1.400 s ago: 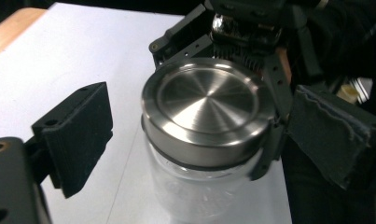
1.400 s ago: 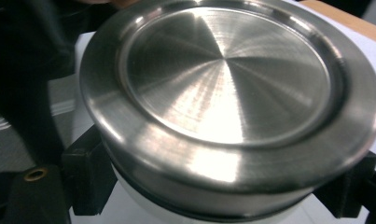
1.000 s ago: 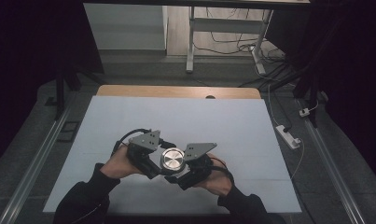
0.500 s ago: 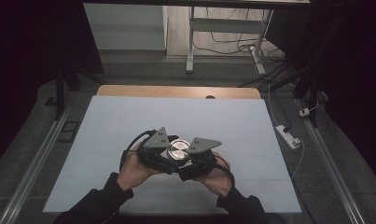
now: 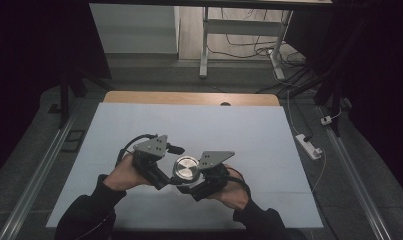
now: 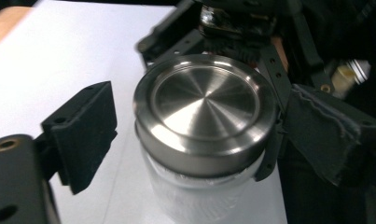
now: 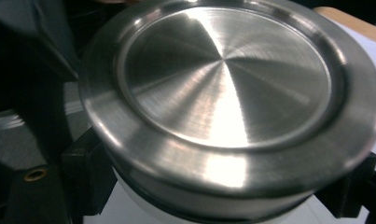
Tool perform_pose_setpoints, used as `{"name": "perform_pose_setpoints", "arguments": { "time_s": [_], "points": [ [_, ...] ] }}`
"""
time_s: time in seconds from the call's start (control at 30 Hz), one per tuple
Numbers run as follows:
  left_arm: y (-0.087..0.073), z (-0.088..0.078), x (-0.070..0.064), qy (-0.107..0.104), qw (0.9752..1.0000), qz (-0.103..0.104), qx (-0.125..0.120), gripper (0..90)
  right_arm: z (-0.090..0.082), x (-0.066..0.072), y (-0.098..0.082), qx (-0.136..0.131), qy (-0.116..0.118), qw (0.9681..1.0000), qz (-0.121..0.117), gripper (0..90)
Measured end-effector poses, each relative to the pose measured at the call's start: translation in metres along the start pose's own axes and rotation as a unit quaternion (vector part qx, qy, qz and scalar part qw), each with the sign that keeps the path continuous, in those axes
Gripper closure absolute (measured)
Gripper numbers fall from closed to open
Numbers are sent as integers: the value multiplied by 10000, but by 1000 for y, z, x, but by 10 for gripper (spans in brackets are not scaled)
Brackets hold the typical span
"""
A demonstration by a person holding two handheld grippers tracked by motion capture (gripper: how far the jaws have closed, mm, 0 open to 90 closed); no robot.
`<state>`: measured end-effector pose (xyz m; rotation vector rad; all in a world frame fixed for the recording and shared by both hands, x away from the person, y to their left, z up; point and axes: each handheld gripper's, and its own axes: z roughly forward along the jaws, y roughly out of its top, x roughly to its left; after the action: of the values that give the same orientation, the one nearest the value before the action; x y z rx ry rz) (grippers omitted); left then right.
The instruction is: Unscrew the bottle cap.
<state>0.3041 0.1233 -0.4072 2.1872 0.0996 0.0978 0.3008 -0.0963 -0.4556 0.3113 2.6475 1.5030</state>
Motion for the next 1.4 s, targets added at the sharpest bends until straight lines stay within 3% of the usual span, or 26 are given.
{"name": "perform_pose_setpoints", "arguments": {
  "time_s": [0.1, 0.17, 0.27, 0.4, 0.5, 0.6, 0.7, 0.73, 0.77, 0.83, 0.9, 1.0, 1.07, 1.17, 1.4],
  "points": [
    [0, 4, -3, -245, 9996, 136, 91, 158, 2, 5, 1, 76, 121, 9997, -192, 150],
    [0, 6, -5, -244, 9994, 199, 119, 183, 3, 7, 2, 72, 181, 9995, -255, 150],
    [1, 9, -6, -92, 9999, 111, 55, 189, 2, 7, 2, 89, 113, 9995, -296, 150],
    [4, 15, -6, 332, 9990, -285, -69, 202, 0, 3, 1, 96, -153, 9998, -118, 150],
    [6, 23, -9, 774, 9953, -567, -119, 202, -1, -3, -1, 88, -387, 9992, 59, 150],
    [9, 31, -14, 1286, 9880, -833, -198, 202, -2, -7, -2, 44, -632, 9976, 270, 150],
    [10, 36, -17, 1530, 9826, -1023, -251, 200, -3, -9, -3, 81, -832, 9958, 365, 150],
    [9, 36, -16, 1500, 9826, -1055, -288, 197, -3, -9, -4, 83, -866, 9955, 387, 150],
    [9, 36, -15, 1408, 9841, -1038, -299, 188, -3, -9, -4, 80, -858, 9954, 417, 150],
    [8, 30, -11, 1074, 9875, -1068, -448, 129, -4, -9, -4, 26, -824, 9957, 432, 150],
    [9, 22, -7, 878, 9890, -1073, -523, 76, -6, -10, -3, -20, -753, 9963, 413, 151],
    [8, 10, -5, 590, 9947, -758, -353, 80, -9, -10, -2, -78, -474, 9982, 347, 150],
    [7, 4, -5, 274, 9980, -526, -232, 96, -9, -9, -1, -52, -298, 9992, 246, 150],
    [5, 1, -5, 59, 9995, -279, -103, 108, -5, -4, 0, -20, -54, 9999, 111, 150],
    [1, 9, -7, -303, 9995, -3, 50, 188, 2, 7, 1, 163, 290, 9990, -291, 151]
  ]
}}
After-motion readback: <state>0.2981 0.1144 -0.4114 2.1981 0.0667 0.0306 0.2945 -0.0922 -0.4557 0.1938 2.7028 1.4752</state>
